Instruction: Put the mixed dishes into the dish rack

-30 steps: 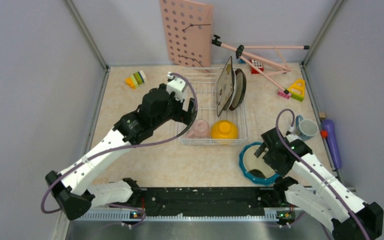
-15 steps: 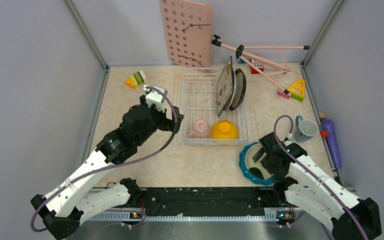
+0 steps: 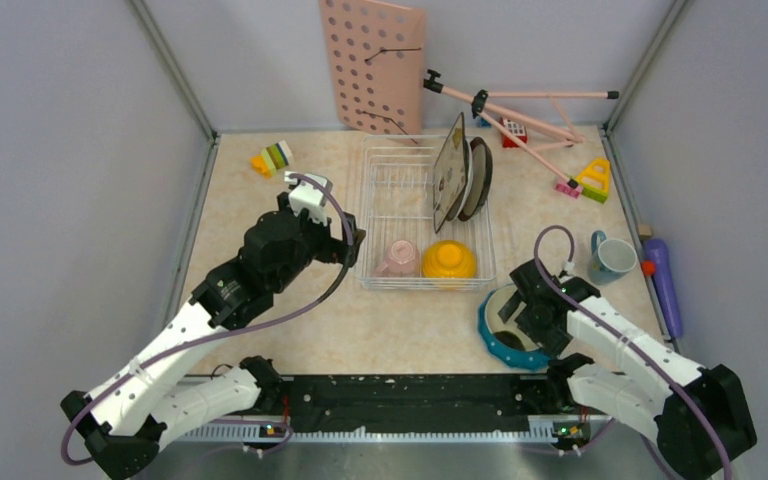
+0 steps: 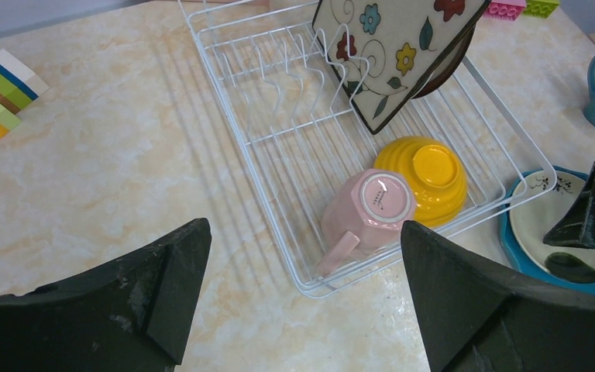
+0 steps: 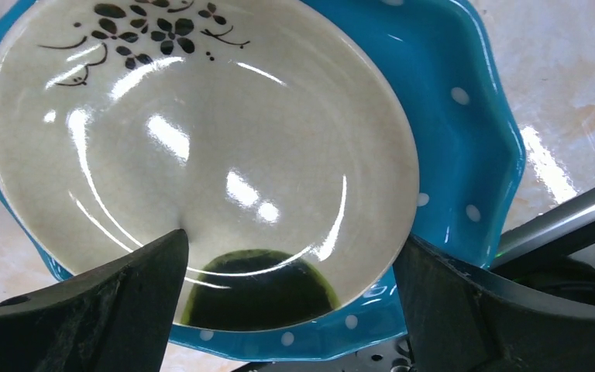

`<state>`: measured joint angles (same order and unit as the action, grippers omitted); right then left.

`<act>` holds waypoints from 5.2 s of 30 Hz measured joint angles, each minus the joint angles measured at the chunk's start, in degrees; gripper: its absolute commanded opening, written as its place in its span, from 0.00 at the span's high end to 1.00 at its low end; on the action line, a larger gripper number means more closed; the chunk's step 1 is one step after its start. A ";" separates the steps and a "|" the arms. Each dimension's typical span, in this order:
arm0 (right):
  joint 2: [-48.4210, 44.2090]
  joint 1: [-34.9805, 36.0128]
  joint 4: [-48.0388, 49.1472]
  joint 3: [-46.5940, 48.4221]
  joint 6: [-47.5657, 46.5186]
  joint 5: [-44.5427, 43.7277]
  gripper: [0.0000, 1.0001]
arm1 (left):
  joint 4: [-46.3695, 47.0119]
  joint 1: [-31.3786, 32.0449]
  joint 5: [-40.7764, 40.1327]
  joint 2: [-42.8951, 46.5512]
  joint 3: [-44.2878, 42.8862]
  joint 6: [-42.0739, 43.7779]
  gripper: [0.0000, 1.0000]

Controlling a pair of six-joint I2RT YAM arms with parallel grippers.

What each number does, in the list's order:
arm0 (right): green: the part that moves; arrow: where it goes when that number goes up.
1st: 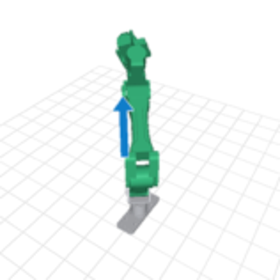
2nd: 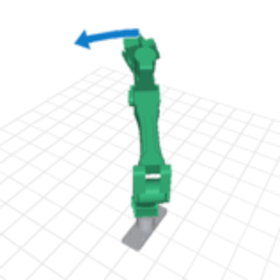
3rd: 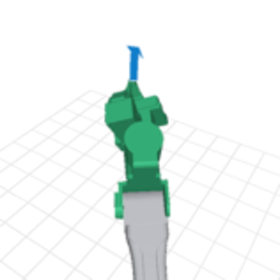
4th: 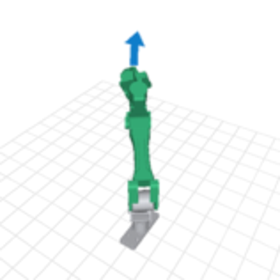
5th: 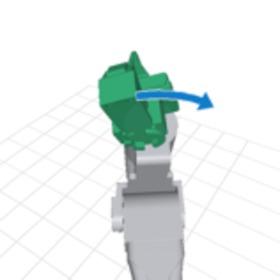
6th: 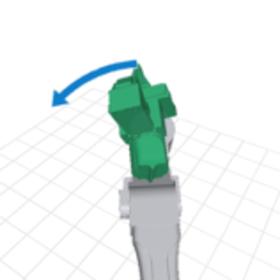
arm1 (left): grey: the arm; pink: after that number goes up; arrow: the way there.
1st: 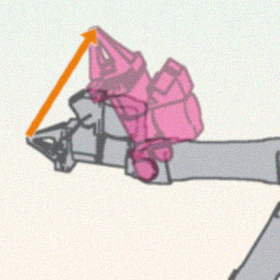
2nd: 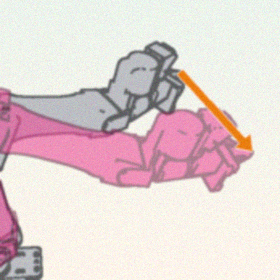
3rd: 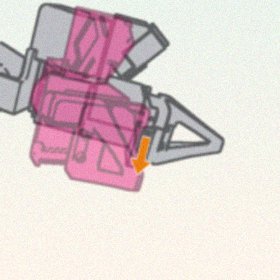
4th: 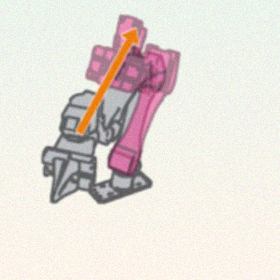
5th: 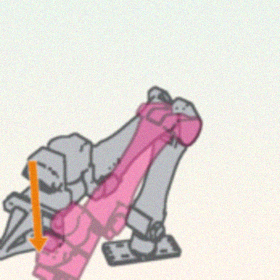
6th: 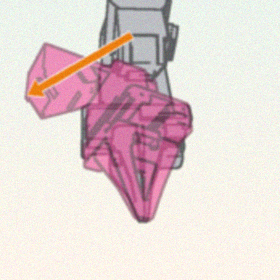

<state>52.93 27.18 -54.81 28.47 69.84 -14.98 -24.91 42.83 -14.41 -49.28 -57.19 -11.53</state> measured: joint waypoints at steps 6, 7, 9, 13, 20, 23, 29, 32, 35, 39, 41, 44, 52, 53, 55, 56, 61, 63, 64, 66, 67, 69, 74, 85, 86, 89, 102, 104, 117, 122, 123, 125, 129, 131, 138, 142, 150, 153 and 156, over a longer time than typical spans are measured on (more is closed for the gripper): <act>3.30 0.00 1.22 1.66 -0.70 0.33 0.46 | -1.18 0.00 0.04 0.00 0.00 -0.02 0.03; 3.21 0.02 1.25 1.66 -0.61 0.22 0.60 | -1.38 0.00 0.04 0.02 0.00 -0.04 0.03; 2.56 0.00 0.94 1.62 -0.11 -0.15 0.78 | -1.66 0.00 0.09 0.04 0.00 -0.04 0.03; -2.99 0.00 -0.87 1.49 1.75 -1.18 0.88 | -1.84 0.00 0.26 0.04 0.00 0.02 0.03; -13.14 0.00 -5.77 1.88 3.85 -3.56 0.83 | -2.19 0.00 1.62 0.00 0.00 0.07 0.03; -13.51 0.00 -7.28 3.23 3.48 -5.22 0.37 | -2.14 0.00 2.89 -0.09 0.00 0.07 0.03; -8.76 -0.33 -6.99 6.56 0.42 -8.46 0.04 | -2.14 0.00 4.68 -0.85 0.00 -0.15 0.04; -6.78 -2.40 -3.93 5.64 -2.82 -6.93 0.04 | -2.12 0.00 5.66 -0.81 0.00 -0.15 0.04; -7.56 -5.38 -0.35 2.32 -5.05 -4.02 0.03 | -2.16 0.00 6.05 -0.70 0.07 -0.15 0.04; -8.22 -6.49 0.20 0.02 -6.47 -2.14 0.03 | -2.54 0.00 6.05 -0.33 0.33 -0.13 0.03; -7.41 -6.58 0.46 0.02 -7.15 -1.75 0.04 | -2.89 0.00 6.03 -0.20 0.37 -0.15 0.03; -5.60 -6.64 0.87 0.00 -7.45 -1.68 0.07 | -3.37 0.00 5.95 -0.28 0.37 -0.15 0.03; -6.91 -6.73 2.93 -2.89 -5.35 -1.86 0.79 | -3.87 0.00 5.81 -1.86 0.37 -0.28 0.03; -7.39 -6.73 2.67 -3.06 -5.11 -1.88 0.91 | -3.89 0.00 5.81 -1.90 0.37 -0.28 0.03; -8.41 -6.73 1.55 -3.08 -3.67 -2.38 1.00 | -3.91 0.00 5.84 -1.90 0.37 -0.28 0.03; -9.05 -6.73 1.03 -3.04 -3.23 -2.58 1.00 | -3.91 0.00 5.84 -1.90 0.37 -0.31 0.03; -12.50 -6.73 -1.14 -2.71 -0.74 -3.56 1.00 | -3.89 0.00 6.19 -2.67 0.35 -0.39 0.04; -13.33 -6.73 -2.25 -2.12 -0.07 -3.82 1.00 | -3.87 0.00 6.82 -3.15 0.35 -0.37 0.04; -13.86 -6.73 -2.84 -1.64 0.35 -4.00 1.00 | -3.82 0.00 7.63 -3.39 0.35 -0.39 0.04; -14.82 -6.73 -4.09 -0.42 0.90 -4.33 1.00 | -3.65 0.00 8.83 -3.50 0.35 -0.37 0.04; -15.54 -6.73 -4.92 0.68 1.16 -4.52 1.00 | -3.34 0.00 9.73 -3.52 0.35 -0.39 0.04; -16.46 -6.73 -5.77 2.56 1.33 -4.85 1.00 | -2.49 0.00 12.04 -3.63 0.35 -0.39 0.05; -16.96 -6.73 -8.46 9.92 1.05 -7.52 1.00 | 0.20 0.00 19.43 -5.73 0.35 -0.11 0.11; -12.44 -6.73 -11.26 22.80 -3.96 -15.06 1.00 | 5.29 1.73 28.52 -12.33 0.17 4.48 0.11; -12.11 -6.73 -11.47 23.43 -4.48 -15.21 1.00 | 5.60 2.51 28.83 -12.79 0.09 5.66 0.11; -9.94 -6.73 -12.00 26.25 -7.17 -15.72 1.00 | 5.62 5.77 28.35 -14.14 -0.68 10.45 0.10; -0.92 -6.73 -9.92 42.14 -17.40 -13.33 1.00 | 13.57 14.36 20.70 -19.47 -3.98 36.35 0.10; 0.85 -6.73 -9.92 44.19 -17.33 -11.04 1.00 | 15.10 16.00 19.19 -21.86 -4.76 40.61 0.11; 4.24 -6.73 -8.02 46.77 -12.52 6.29 1.00 | 23.26 22.62 10.32 -33.51 -7.56 56.00 0.15; 4.13 -6.73 -5.55 43.74 -10.51 11.13 1.00 | 24.90 24.22 8.41 -34.71 -7.67 58.47 0.48; 4.13 -6.73 -5.27 43.19 -10.19 11.74 1.00 | 24.92 24.30 8.04 -34.77 -7.67 58.62 0.60; 4.11 -6.73 -4.37 42.40 -9.60 13.11 1.00 | 24.90 24.35 7.34 -34.84 -7.67 59.08 0.75; 3.80 -6.75 -1.75 40.89 -8.07 14.80 1.00 | 24.52 24.41 6.40 -35.21 -7.67 59.84 0.99; 3.63 -6.82 -0.39 40.39 -7.41 15.30 1.00 | 24.11 24.81 6.10 -35.50 -7.65 60.04 1.00; 2.82 -6.99 0.70 39.32 -6.05 16.20 0.29 | 25.97 25.66 4.00 -35.19 -5.90 60.43 1.00; 1.33 -6.99 -0.17 39.67 -6.56 12.70 0.17 | 25.14 25.57 3.63 -33.55 -5.77 56.02 1.00; -5.03 -6.99 -3.74 44.83 -8.04 -5.16 0.17 | 19.21 24.09 1.42 -25.09 -8.09 37.46 1.00; -7.82 -6.99 -3.82 44.63 -8.46 -9.35 0.17 | 17.33 19.67 1.38 -23.54 -11.63 27.45 1.00; -9.88 -6.99 -3.52 43.98 -8.83 -12.52 0.17 | 17.49 11.34 6.19 -22.95 -13.60 16.68 1.00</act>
<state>43.05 20.18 -58.33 72.44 61.01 -27.51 -7.42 54.17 -8.23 -72.23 -70.78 5.15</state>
